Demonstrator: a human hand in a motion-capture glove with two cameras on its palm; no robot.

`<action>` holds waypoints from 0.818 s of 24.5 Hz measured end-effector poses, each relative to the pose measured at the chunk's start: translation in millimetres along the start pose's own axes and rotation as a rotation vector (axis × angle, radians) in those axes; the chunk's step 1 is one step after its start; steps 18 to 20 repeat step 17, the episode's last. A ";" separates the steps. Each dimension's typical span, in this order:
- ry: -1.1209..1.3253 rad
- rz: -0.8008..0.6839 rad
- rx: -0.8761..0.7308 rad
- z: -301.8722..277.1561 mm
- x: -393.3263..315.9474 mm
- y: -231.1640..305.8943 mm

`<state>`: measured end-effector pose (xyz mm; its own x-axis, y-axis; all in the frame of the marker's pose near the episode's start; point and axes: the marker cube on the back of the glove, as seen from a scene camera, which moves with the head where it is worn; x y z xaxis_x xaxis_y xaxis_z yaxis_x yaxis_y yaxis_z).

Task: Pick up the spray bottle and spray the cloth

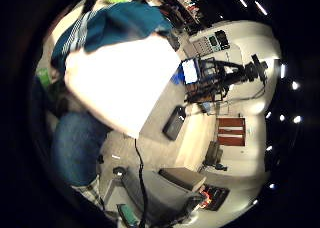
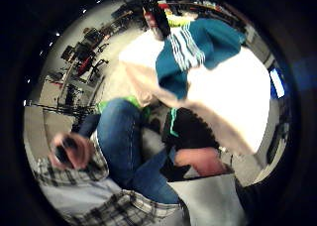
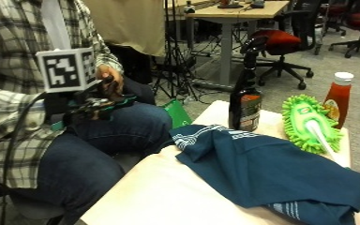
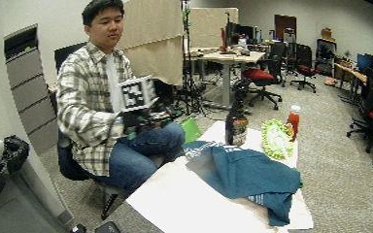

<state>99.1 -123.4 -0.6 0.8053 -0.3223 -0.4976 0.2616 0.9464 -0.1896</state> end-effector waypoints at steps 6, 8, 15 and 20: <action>-0.324 0.235 -0.224 57.7 -68.3 148.0; -0.379 0.312 -0.279 73.1 -81.8 182.5; -0.518 0.470 -0.291 105.6 -101.2 231.2; -0.528 0.481 -0.274 109.0 -103.4 231.6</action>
